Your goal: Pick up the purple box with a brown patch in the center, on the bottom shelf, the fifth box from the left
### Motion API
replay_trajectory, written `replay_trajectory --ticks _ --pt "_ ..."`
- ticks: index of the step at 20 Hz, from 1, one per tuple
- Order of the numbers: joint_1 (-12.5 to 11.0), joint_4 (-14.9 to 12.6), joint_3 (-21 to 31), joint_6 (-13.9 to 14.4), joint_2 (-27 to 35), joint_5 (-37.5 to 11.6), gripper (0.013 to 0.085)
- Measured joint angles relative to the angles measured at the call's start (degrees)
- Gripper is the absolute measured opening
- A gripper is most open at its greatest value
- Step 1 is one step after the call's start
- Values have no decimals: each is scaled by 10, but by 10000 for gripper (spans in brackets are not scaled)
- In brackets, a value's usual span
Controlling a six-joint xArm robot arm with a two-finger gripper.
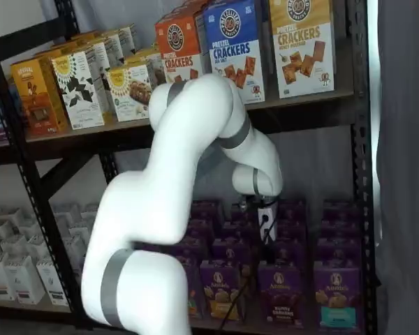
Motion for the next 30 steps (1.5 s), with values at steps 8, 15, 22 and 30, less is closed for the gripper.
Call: replay_trajectory --ticks 8,15,22,30 --pt "1 -119 25 104 9 -36 850" --pt "-1 -137 21 119 24 -35 850" --pt "-1 -96 -9 83 52 -11 850" --pt "-3 -76 -54 64 91 7 850"
